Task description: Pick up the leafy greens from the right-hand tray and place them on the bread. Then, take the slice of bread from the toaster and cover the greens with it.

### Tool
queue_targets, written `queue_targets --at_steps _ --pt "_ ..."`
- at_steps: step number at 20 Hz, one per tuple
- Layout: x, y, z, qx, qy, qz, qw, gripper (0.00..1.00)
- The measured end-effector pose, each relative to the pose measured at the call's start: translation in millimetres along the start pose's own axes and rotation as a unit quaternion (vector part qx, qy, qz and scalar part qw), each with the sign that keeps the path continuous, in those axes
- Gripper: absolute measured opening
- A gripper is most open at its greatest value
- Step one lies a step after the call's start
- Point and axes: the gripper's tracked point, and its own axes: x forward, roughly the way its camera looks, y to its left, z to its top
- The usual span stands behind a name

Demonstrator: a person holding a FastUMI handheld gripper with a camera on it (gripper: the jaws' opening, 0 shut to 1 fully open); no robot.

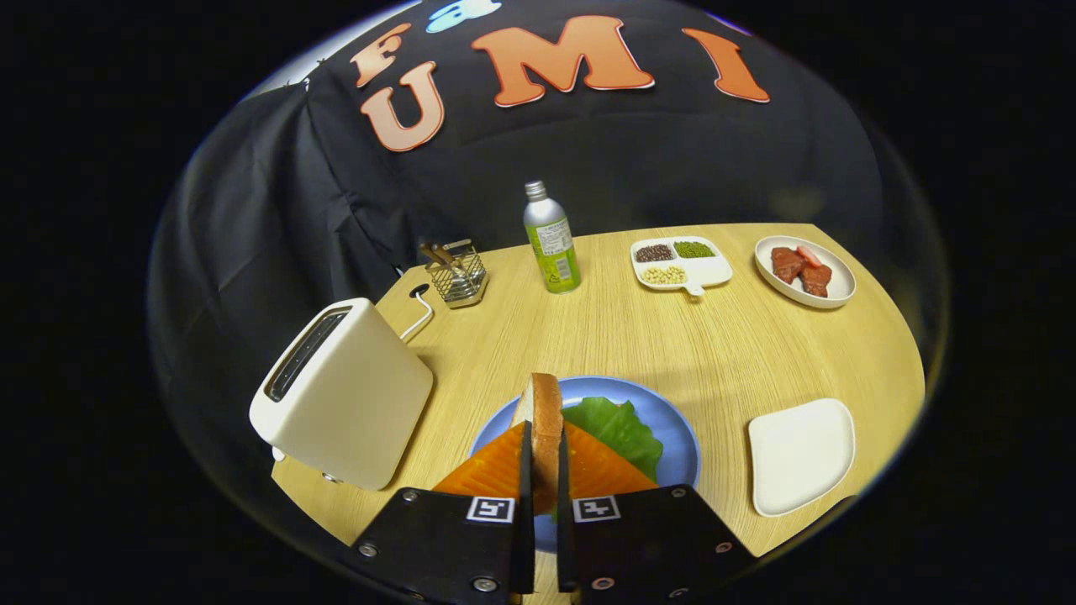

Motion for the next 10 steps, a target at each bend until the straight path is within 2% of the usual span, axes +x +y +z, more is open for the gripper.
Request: queue_targets --at_steps 6,7,10 --pt "1.3 -30.1 -2.6 -0.008 0.008 -0.038 0.999 0.3" --pt "0.5 -34.7 -0.9 -0.007 0.008 -0.042 0.999 0.38" --pt "-4.5 -48.2 7.6 -0.006 0.001 -0.055 0.998 0.5"
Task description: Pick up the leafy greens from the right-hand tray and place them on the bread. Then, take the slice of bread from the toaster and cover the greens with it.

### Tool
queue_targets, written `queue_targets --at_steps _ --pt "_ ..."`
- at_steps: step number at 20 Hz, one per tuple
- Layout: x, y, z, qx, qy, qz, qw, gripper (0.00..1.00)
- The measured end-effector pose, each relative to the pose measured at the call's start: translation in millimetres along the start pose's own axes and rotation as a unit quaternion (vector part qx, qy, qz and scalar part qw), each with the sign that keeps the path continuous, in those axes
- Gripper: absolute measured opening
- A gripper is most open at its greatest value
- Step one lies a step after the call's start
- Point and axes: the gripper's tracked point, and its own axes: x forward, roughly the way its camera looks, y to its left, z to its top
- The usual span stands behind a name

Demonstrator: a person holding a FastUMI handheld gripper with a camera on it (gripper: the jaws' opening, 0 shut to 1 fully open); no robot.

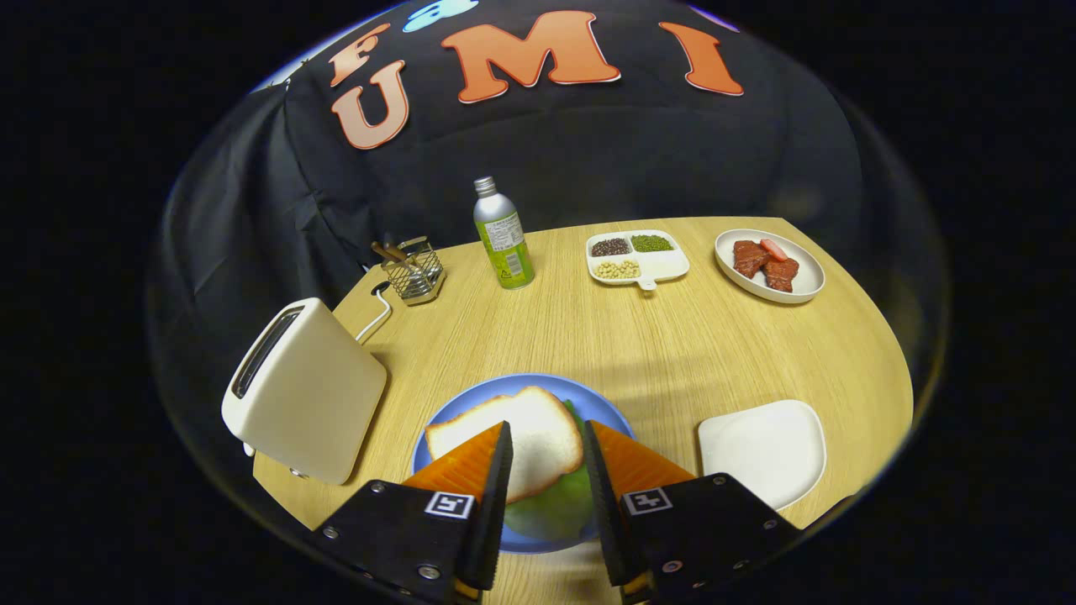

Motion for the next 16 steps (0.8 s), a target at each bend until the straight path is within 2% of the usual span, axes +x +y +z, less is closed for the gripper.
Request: queue_targets --at_steps 2,3,7,9,16 --pt "-5.5 -9.4 9.4 -0.008 -0.009 -0.011 1.0 0.61" --pt "-8.8 -14.1 14.5 -0.013 -0.015 -0.018 1.0 0.71" --pt "-29.5 -36.3 36.6 -0.028 -0.037 -0.041 0.998 0.93" --pt "-42.9 -48.0 51.6 -0.034 -0.054 -0.053 0.997 0.98" --pt "-104.3 -91.1 107.7 -0.031 -0.132 -0.092 0.986 0.98"
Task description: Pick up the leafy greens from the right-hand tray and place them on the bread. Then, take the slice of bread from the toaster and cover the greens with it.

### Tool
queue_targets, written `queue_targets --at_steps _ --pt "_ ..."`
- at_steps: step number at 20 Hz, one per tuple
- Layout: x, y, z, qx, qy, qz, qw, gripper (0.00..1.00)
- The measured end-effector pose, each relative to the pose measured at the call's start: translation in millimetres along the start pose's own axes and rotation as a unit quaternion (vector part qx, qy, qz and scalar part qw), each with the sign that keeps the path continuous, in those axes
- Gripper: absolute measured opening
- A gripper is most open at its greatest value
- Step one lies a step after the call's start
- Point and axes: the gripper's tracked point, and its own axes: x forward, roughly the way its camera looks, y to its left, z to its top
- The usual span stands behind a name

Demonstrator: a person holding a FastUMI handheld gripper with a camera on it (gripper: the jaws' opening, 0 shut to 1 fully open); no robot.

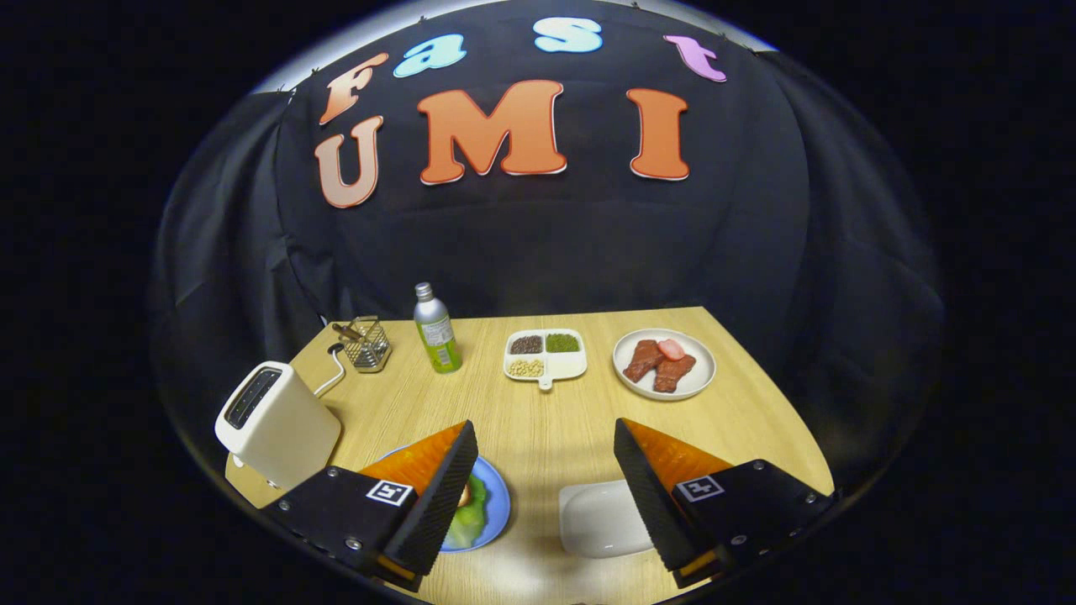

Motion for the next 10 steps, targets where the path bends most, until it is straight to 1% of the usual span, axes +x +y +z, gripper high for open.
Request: queue_targets --at_steps 5,10 --pt "-20.5 -30.8 28.1 -0.008 -0.042 -0.03 0.999 0.98" --pt "-34.1 -40.6 47.4 0.0 -0.064 -0.041 0.997 0.98"
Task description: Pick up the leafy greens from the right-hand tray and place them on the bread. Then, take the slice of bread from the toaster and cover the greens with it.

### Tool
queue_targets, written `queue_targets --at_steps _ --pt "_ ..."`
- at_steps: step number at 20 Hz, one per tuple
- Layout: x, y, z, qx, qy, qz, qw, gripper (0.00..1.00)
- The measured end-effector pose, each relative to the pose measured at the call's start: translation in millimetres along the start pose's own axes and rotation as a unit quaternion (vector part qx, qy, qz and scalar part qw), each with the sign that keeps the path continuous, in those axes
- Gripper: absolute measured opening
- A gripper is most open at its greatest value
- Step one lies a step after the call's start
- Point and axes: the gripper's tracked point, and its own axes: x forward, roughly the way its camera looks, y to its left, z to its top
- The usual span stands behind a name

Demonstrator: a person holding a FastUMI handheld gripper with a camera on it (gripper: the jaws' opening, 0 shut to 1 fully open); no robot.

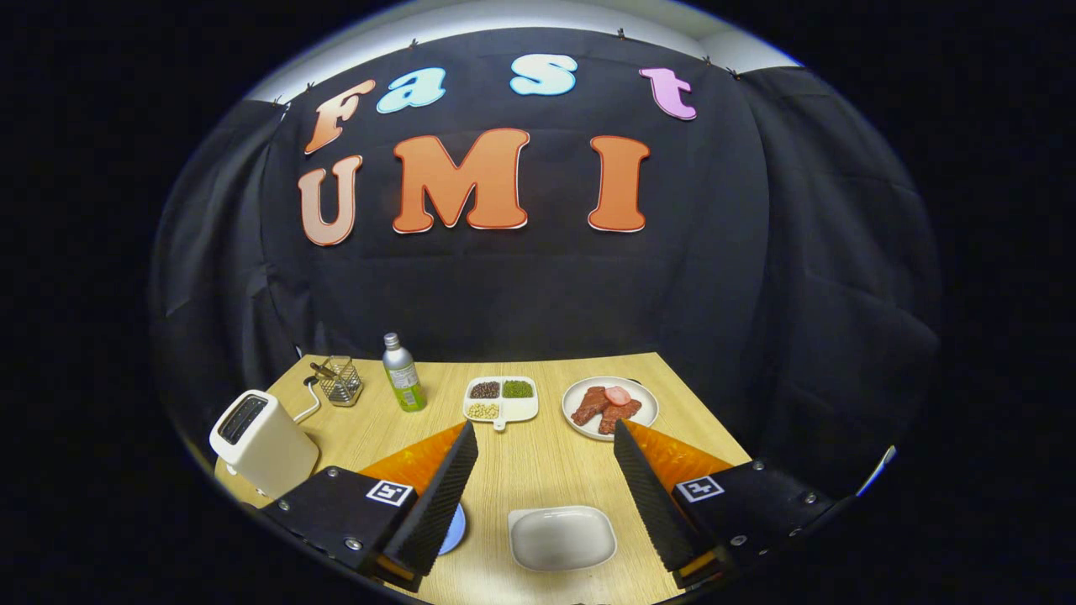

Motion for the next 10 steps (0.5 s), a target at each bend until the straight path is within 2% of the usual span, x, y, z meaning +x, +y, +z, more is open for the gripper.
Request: queue_targets --at_steps 10 --pt "-12.3 -6.3 26.9 -0.005 -0.046 0.002 0.999 0.98"
